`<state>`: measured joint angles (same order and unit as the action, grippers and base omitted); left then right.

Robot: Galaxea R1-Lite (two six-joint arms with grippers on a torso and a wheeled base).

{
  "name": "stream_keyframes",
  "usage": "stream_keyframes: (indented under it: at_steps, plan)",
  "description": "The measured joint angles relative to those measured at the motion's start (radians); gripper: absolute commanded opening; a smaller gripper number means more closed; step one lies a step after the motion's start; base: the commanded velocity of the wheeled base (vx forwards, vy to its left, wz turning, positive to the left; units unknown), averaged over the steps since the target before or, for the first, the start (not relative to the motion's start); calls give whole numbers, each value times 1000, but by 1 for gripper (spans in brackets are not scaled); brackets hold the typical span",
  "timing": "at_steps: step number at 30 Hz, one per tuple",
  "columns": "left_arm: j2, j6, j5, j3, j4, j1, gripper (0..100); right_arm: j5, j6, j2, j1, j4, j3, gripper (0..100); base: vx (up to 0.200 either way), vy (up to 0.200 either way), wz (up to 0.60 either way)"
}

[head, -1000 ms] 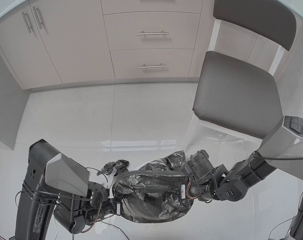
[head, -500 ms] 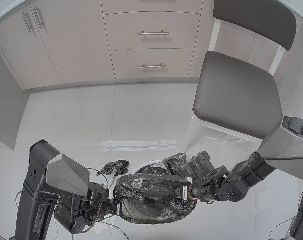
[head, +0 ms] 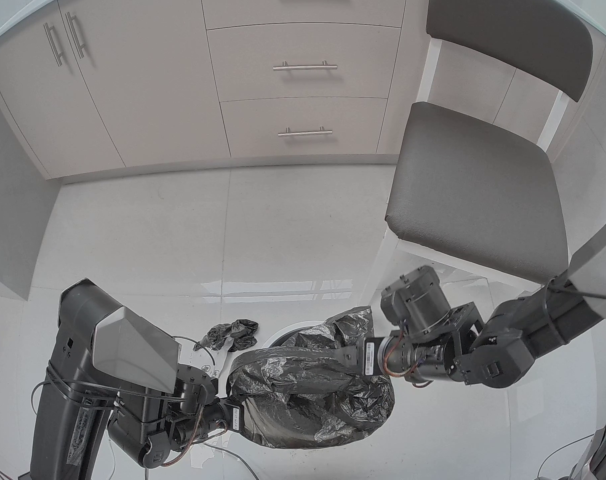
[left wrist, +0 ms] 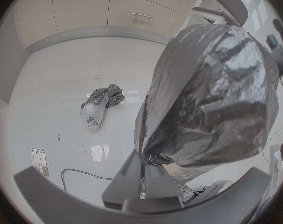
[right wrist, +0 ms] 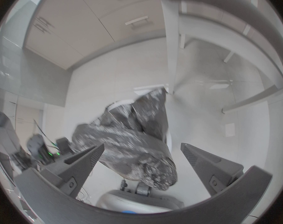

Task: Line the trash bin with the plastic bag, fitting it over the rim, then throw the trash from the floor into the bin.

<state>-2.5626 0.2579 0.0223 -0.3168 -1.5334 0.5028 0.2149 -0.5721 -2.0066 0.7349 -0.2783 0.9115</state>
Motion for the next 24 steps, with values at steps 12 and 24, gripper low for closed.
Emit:
stream_keyframes:
  at_steps: [12, 24]
  plan:
    - [0, 2, 0, 2, 0, 1, 0, 13, 10, -105, -4, 49, 277, 100, 0, 0, 0]
    - [0, 2, 0, 3, 0, 1, 0, 41, 5, -220, -72, 53, 420, 0, 0, 0, 0]
